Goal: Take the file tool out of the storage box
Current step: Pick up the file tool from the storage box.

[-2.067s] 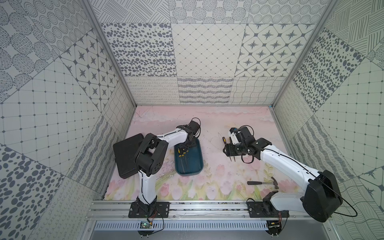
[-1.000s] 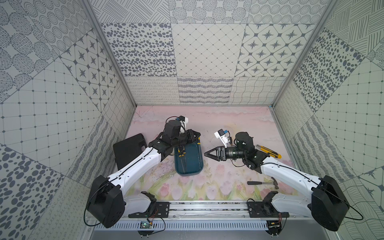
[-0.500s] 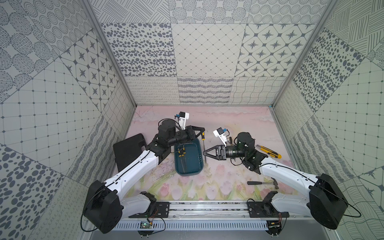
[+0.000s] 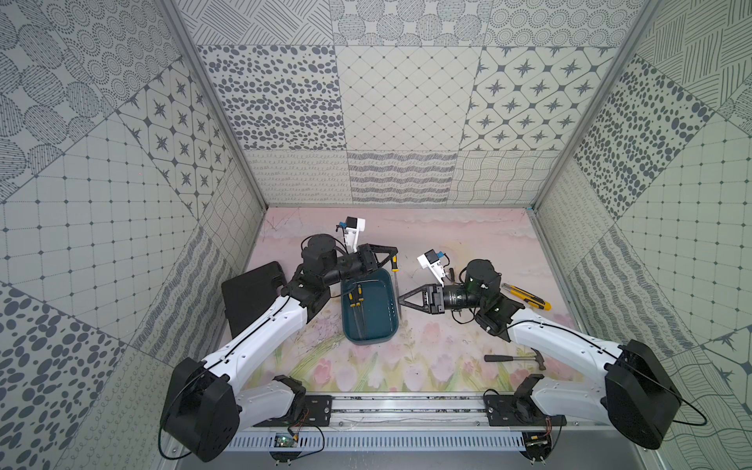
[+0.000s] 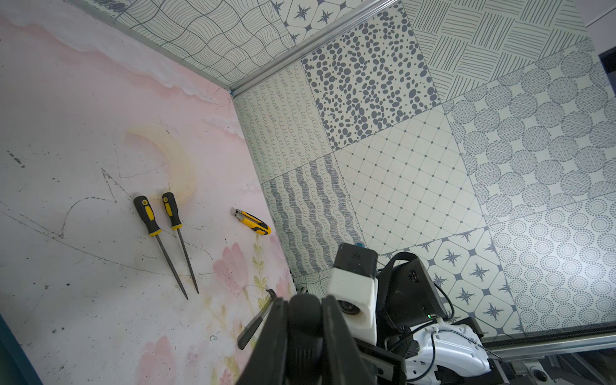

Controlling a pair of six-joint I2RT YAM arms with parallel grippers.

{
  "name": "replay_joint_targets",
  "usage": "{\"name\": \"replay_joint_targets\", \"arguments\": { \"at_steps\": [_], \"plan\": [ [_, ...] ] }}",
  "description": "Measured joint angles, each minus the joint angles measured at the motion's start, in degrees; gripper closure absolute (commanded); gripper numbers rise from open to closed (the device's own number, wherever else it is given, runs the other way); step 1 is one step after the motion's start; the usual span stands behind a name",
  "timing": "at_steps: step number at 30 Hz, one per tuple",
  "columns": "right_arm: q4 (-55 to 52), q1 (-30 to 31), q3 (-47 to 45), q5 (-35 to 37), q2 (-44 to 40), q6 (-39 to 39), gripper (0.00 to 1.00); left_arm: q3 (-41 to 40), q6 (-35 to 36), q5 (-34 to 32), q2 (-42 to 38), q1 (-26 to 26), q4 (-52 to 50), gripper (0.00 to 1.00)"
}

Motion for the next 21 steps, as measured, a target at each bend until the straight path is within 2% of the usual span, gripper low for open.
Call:
{"name": "replay_joint_targets", "arguments": {
  "at_steps": [4,13,21],
  "plan": [
    [0.24,-0.02,0.00,-0.04,0.00,0.20,0.91,0.00,-0.24,0.85,-0.02,0.37,0.70,0.87],
    [1.73,0.00,0.00,-0.81,0.02,1.36,0.79,-0.07,-0.44,1.05,0.00,0.61,1.70,0.86],
    [3.10,0.11,0.02,-1.57,0.90,2.36,0.79,-0.24,-0.48,1.05,0.02,0.63,1.84,0.87]
  ]
}}
